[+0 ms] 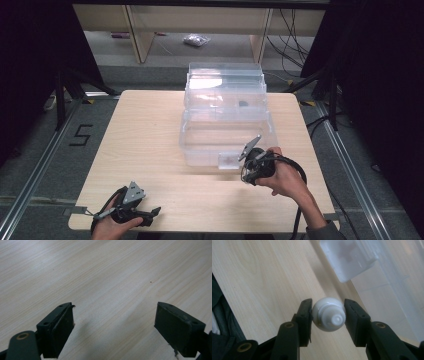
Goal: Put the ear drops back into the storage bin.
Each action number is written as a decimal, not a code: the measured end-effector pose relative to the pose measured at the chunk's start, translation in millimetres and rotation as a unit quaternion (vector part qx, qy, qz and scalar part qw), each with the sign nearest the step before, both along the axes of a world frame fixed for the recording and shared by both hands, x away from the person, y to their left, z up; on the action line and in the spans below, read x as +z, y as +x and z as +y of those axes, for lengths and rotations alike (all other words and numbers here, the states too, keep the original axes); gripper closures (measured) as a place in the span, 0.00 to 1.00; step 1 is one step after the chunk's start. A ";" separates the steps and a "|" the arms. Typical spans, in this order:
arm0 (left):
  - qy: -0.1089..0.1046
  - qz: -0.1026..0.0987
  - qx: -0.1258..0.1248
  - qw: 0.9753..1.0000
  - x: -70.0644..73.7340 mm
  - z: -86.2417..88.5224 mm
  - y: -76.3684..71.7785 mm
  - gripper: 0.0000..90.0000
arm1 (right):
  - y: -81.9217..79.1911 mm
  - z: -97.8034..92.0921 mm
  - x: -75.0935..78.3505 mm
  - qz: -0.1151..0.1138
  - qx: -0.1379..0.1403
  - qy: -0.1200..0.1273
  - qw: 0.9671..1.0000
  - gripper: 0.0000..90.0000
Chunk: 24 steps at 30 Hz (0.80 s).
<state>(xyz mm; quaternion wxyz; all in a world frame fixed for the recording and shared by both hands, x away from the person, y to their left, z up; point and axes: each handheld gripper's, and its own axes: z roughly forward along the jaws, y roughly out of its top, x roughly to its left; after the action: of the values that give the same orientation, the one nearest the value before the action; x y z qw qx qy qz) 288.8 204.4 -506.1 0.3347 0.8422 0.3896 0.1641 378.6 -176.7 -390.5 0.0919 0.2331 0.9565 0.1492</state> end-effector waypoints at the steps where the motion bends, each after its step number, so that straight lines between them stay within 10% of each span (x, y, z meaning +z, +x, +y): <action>1: -0.006 0.000 0.000 1.000 -0.2 -0.8 -0.4 0.17 | -0.4 -0.7 1.4 0.002 -0.004 0.001 1.000 0.67; 24: 0.000 -0.001 -0.003 1.000 0.4 -1.0 0.1 0.17 | 23.9 -21.5 46.7 -0.003 -0.025 -0.001 1.000 0.67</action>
<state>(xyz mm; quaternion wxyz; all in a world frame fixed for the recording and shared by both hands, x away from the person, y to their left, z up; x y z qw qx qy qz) 288.8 203.4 -505.8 0.3358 0.8430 0.3869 0.1641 402.5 -198.2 -343.8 0.0985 0.2563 0.9503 0.1470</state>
